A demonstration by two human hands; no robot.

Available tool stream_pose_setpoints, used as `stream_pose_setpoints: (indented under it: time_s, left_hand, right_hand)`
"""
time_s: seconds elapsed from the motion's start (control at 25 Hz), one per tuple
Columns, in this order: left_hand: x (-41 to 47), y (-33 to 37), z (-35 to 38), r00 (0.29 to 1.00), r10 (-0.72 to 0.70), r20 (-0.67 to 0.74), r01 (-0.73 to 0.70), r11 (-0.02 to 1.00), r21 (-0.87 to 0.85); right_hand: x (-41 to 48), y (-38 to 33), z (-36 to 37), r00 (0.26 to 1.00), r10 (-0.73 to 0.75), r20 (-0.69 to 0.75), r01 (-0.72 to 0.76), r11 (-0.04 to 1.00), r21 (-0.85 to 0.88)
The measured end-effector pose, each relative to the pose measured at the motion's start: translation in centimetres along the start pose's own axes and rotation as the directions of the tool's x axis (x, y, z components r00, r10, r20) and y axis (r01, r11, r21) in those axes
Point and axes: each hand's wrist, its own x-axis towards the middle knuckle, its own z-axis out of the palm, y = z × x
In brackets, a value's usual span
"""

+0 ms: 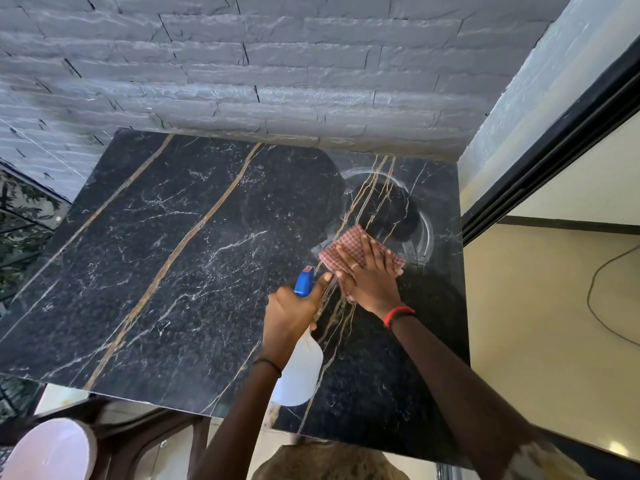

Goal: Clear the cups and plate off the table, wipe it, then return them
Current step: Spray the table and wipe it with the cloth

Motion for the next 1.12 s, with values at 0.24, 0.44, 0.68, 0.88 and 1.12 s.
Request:
stream_pose_setpoints:
  time_s: [0.24, 0.44, 0.68, 0.88, 1.12]
  left_hand:
    - [0.9, 0.7, -0.9, 0.998, -0.007, -0.058, 0.008, 1.000, 0.021]
    - [1.5, 1.2, -1.6, 1.000, 0.014, -0.021, -0.014, 0.999, -0.041]
    - [1.8, 0.5, -1.7, 0.999, 0.037, 0.019, -0.036, 0.996, -0.076]
    - [2.3, 0.3, -1.7, 0.999, 0.041, 0.008, -0.041, 0.998, -0.049]
    - [2.4, 1.4, -0.2, 0.993, 0.114, 0.028, -0.113, 0.993, -0.028]
  right_hand:
    - [-2.3, -5.8, 2.1, 0.981, -0.189, 0.044, 0.189, 0.982, 0.004]
    - [-10.1, -0.7, 3.2, 0.973, -0.222, 0.061, 0.226, 0.971, -0.074]
    - [-4.0, 4.6, -0.2, 0.996, -0.064, 0.058, 0.071, 0.990, -0.123]
    - [3.4, -1.6, -0.2, 0.995, -0.090, 0.043, 0.092, 0.995, -0.050]
    - [-5.0, -1.9, 2.6, 0.984, -0.178, 0.015, 0.178, 0.984, 0.005]
